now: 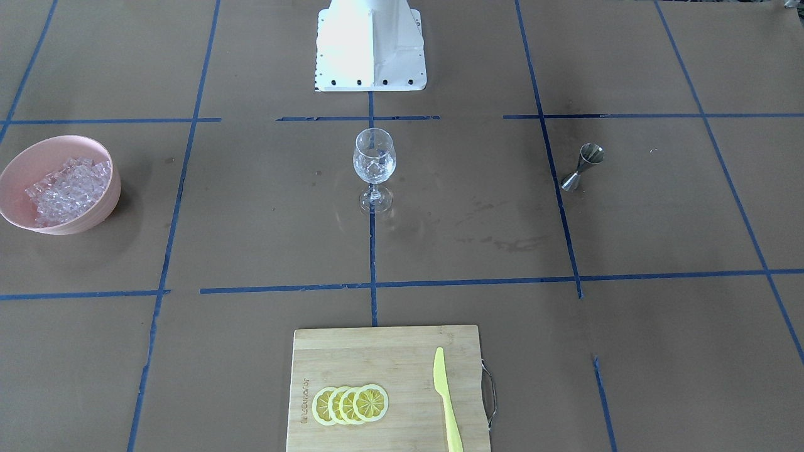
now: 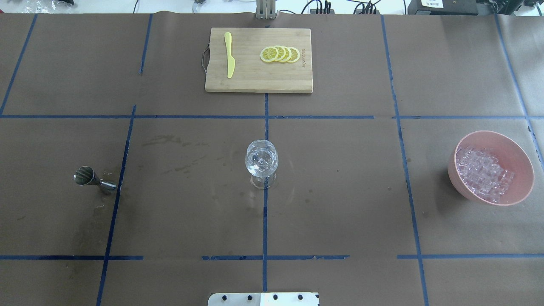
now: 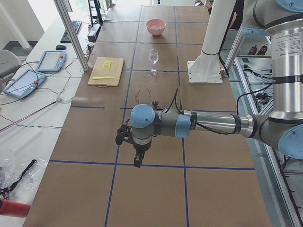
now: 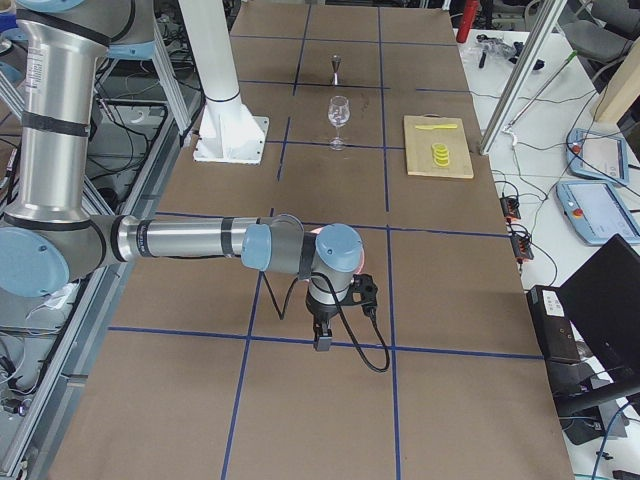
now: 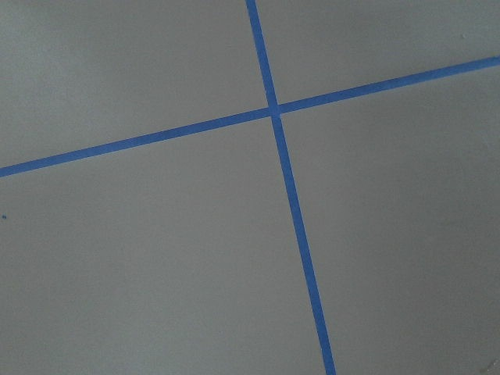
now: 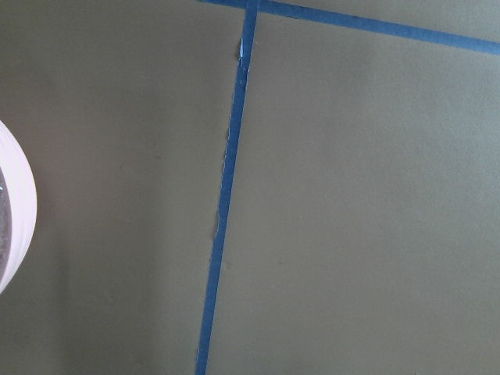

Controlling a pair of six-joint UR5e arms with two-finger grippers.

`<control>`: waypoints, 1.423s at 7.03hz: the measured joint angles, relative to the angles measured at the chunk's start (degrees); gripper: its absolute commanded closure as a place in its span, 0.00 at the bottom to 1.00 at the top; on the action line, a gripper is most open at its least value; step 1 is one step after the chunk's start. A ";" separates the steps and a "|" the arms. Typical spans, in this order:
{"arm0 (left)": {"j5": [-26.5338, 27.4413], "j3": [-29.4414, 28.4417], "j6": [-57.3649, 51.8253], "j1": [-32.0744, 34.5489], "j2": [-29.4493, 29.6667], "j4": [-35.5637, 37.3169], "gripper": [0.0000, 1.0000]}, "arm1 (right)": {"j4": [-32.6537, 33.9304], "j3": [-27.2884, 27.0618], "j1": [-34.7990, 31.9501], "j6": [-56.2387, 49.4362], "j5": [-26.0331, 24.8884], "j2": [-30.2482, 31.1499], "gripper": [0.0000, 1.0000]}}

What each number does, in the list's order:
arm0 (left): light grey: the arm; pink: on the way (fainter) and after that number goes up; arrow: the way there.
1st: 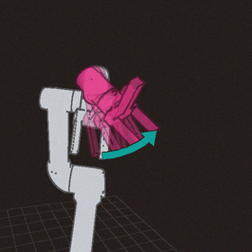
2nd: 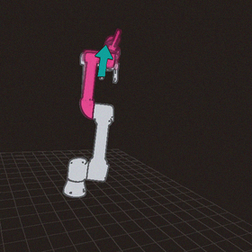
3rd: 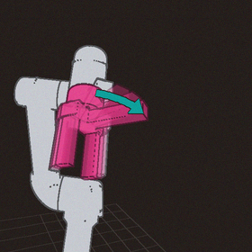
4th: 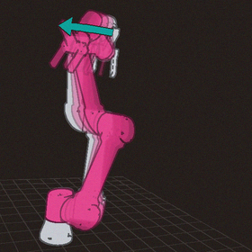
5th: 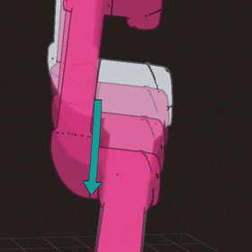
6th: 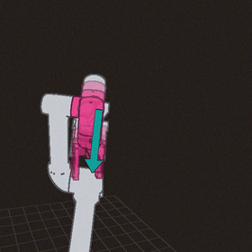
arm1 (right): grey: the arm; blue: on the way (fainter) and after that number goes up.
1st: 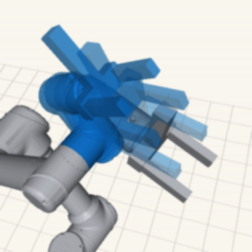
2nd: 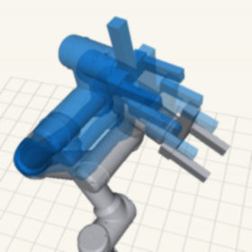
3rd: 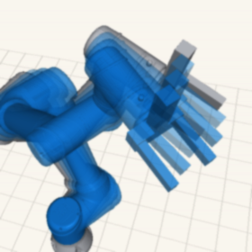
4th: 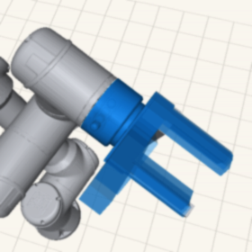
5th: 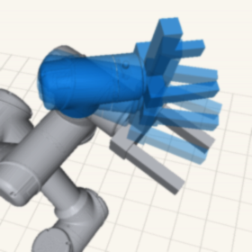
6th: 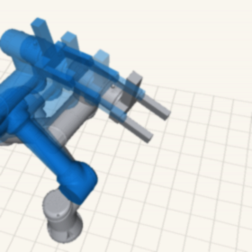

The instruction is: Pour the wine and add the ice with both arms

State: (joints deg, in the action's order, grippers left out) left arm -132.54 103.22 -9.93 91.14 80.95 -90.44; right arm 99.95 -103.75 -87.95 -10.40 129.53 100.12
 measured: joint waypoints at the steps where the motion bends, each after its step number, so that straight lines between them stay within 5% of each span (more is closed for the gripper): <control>1: 0.00 -0.06 0.00 0.00 0.00 0.00 0.00 | -0.52 0.01 0.01 0.11 0.40 -0.11 0.00; 10: 0.44 -1.49 0.09 -0.01 -0.35 0.00 0.00 | -0.81 -0.04 0.03 0.20 0.68 -0.28 0.00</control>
State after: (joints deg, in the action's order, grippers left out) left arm -132.11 101.73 -9.85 91.13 80.59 -90.44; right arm 99.14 -103.79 -87.92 -10.21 130.22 99.84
